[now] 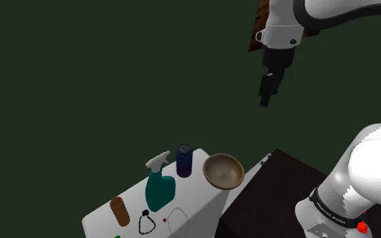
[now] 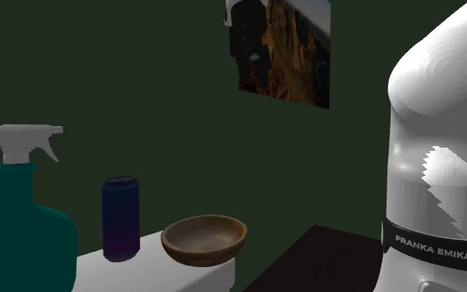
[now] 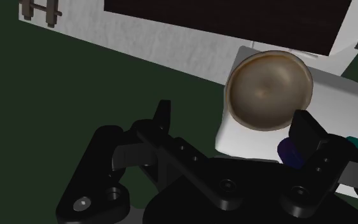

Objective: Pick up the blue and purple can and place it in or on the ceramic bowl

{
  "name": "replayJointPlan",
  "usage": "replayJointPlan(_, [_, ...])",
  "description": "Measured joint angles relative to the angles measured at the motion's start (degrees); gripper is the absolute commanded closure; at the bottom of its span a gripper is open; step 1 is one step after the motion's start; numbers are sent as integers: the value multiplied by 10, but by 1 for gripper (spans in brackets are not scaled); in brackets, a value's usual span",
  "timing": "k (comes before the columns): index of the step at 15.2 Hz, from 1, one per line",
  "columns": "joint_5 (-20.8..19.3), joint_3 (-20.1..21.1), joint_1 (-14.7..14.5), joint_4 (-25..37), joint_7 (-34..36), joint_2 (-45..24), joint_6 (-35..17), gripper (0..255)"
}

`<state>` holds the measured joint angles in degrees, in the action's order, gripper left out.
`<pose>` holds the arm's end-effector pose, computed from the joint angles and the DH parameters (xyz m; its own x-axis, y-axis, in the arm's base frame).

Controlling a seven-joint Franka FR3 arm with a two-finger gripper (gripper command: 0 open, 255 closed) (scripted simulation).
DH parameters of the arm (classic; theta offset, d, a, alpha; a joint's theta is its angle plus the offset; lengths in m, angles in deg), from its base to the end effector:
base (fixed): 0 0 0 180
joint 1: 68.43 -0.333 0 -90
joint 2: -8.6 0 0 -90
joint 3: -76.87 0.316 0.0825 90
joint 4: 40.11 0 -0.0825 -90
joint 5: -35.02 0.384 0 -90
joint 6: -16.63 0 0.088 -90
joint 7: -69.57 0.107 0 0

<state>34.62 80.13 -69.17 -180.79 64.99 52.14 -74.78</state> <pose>0.3096 0.0241 0.5374 0.9861 0.1296 -0.1039 0.1341 -0.9902 0.0379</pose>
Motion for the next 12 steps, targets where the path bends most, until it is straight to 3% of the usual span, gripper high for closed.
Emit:
replayJointPlan(4, [14, 17, -7, -13, 20, -18, -35, 0])
replayJointPlan(12, [54, 84, -30, -27, 96, -128, -181, 0])
